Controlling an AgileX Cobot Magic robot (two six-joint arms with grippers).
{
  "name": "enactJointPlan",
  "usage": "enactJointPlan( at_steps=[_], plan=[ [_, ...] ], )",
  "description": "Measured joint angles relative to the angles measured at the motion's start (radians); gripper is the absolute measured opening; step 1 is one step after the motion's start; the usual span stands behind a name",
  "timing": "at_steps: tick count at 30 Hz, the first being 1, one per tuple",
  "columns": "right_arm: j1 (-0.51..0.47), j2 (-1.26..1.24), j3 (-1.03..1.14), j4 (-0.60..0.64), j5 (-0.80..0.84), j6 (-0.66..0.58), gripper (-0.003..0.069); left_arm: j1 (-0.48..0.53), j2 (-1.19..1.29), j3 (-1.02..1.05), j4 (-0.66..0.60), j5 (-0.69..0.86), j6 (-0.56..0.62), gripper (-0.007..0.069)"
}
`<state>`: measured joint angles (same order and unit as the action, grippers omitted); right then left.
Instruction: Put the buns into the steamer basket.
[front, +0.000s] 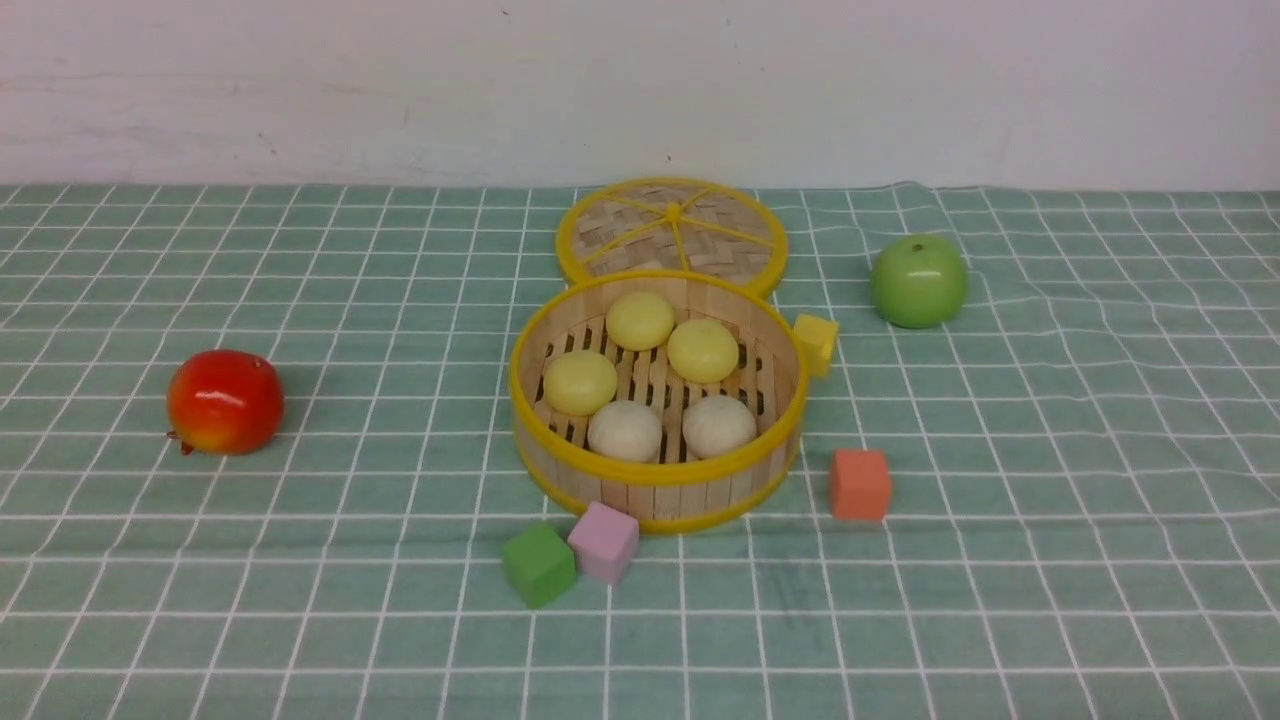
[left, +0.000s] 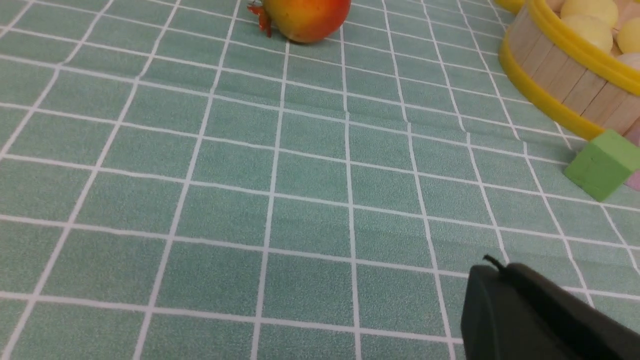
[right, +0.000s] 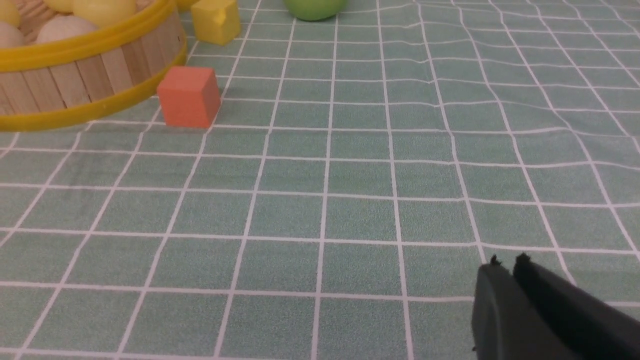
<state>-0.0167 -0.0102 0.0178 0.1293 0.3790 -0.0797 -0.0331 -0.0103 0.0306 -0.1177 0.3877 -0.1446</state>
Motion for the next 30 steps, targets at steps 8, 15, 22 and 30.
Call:
enactJointPlan(
  at_steps=[8,15,22,30],
  plan=[
    [0.000,0.000,0.000,0.000,0.000,0.000,0.0047,0.000,0.000,0.000,-0.001,-0.002,0.000,-0.0014],
    [0.000,0.000,0.000,0.000,0.000,0.000,0.0057,0.000,0.000,0.000,-0.001,-0.002,0.000,-0.0014],
    [0.000,0.000,0.000,0.000,0.000,0.000,0.0063,0.000,0.000,0.000,-0.001,-0.002,0.000,-0.0014],
    [0.000,0.000,0.000,0.000,0.000,0.000,0.0068,0.000,0.000,0.000,-0.001,-0.002,0.000,-0.0014]
  ],
)
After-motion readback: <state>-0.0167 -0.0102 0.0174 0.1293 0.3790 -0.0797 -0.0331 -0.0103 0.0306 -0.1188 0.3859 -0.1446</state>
